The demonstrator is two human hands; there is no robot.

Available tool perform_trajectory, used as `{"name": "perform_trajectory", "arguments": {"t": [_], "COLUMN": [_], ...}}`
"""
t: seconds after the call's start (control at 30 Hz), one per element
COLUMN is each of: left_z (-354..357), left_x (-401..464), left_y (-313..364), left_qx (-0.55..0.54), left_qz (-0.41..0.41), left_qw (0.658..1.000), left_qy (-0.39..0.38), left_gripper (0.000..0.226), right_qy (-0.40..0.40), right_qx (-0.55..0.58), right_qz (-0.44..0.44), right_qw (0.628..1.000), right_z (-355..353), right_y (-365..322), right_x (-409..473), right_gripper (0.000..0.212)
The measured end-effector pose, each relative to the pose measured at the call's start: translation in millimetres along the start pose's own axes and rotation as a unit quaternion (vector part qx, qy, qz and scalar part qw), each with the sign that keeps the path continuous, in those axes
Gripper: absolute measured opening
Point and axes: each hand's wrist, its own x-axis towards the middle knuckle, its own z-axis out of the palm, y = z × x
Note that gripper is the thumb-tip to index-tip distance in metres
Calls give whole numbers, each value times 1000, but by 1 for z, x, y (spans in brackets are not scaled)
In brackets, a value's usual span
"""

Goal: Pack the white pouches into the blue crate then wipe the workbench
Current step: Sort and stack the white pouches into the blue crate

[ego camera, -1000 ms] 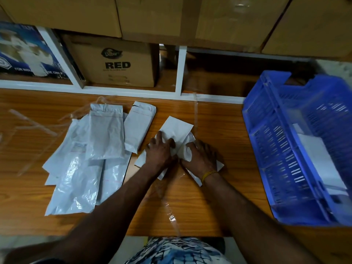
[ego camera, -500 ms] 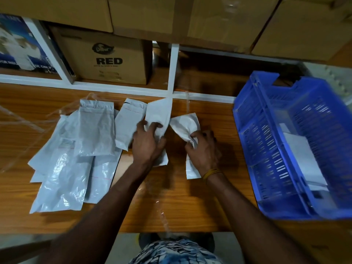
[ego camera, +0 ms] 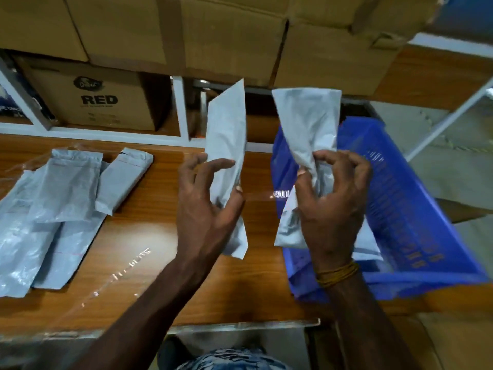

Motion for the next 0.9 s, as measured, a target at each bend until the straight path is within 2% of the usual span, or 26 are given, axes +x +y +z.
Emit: {"name": "perform_trajectory", "arguments": {"t": [0.23,0.37,0.6,0.77,0.9], "left_z": [85,141,214,261,284], "left_x": [-12,-3,26,30,26], "left_y": [72,100,98,79,62], "left_qx": [-19,11,128,253,306], "left_qz": [18,-4,-32,-110,-148], "left_qw": [999,997,983,932,897], "left_qy": [-43,-75,-126,-237,-281], "left_gripper": [39,42,49,57,53], "right_qy": [39,12,-77,-228,-311], "right_qx": [-3,-28,-51,-135,-186], "right_qz": [30,68,122,188,179], "right_qw": [999,997,988,946,915], "right_z": [-66,-71,-48,-15,1], "right_y": [80,132,195,232,257], "right_x": [32,51,62,66,73], "right_gripper": [25,23,24,31,34]}}
